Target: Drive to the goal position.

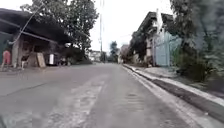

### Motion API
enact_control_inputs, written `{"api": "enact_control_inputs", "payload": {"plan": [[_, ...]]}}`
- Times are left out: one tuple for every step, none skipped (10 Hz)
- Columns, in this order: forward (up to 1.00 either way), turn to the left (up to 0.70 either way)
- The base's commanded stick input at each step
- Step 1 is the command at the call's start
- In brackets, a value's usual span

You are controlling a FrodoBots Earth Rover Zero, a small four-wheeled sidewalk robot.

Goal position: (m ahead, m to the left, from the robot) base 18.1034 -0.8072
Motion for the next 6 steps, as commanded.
{"api": "enact_control_inputs", "payload": {"plan": [[1.00,0.00],[1.00,0.00],[1.00,0.00],[1.00,0.01],[1.00,-0.08],[1.00,-0.26]]}}
